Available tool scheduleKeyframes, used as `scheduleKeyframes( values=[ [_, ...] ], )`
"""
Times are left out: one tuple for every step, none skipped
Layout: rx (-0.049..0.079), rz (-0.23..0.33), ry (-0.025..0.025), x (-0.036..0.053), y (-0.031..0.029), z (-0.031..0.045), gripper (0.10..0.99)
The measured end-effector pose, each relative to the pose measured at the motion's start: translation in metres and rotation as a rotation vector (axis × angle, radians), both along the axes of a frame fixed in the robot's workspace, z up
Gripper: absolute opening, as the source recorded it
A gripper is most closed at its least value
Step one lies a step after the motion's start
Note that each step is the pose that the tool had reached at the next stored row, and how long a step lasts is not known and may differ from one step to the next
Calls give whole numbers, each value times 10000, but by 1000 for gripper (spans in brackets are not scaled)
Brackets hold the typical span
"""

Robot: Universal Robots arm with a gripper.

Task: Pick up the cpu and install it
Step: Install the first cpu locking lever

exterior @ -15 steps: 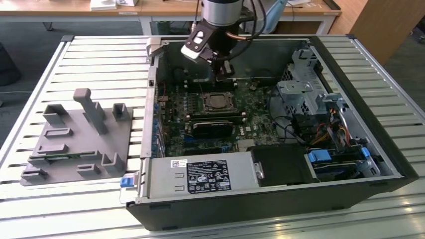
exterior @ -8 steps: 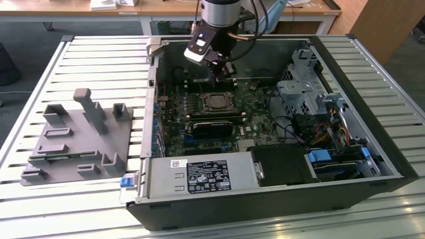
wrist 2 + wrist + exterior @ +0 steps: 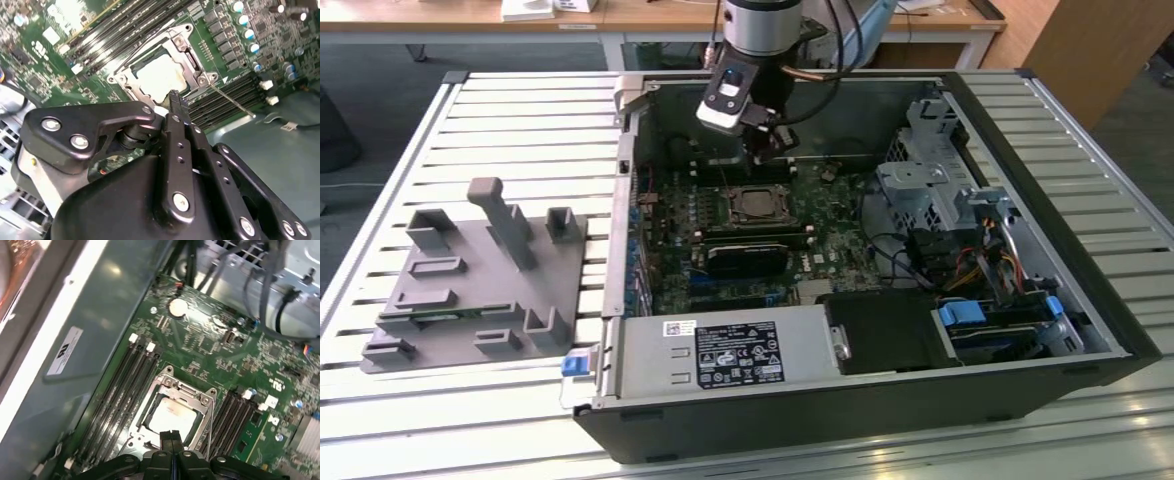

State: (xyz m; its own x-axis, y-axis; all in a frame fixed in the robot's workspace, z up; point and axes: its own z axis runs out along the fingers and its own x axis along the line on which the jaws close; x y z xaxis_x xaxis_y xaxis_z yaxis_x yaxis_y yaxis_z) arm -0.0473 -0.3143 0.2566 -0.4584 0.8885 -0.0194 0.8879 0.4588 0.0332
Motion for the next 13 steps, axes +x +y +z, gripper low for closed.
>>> scheduleKeyframes(
  values=[
    [-1, 154, 1, 0, 0, 0, 106],
    [-1, 322, 0, 0, 0, 0, 106],
    [0, 499, 1, 0, 0, -1, 106],
    [0, 686, 1, -1, 0, -1, 106],
    [0, 865, 0, -1, 0, -2, 106],
    [0, 1044, 0, -1, 0, -2, 106],
    [0, 1225, 1, -1, 0, -3, 106],
    [0, 1421, 0, 0, 0, -4, 106],
    [0, 1602, 0, -1, 0, -4, 106],
    [-1, 1780, 0, -1, 0, -5, 106],
    [0, 1961, 1, -1, 0, -6, 106],
    [-1, 2140, 1, -1, 0, -7, 106],
    [0, 2319, 1, -1, 0, -8, 106]
  ],
)
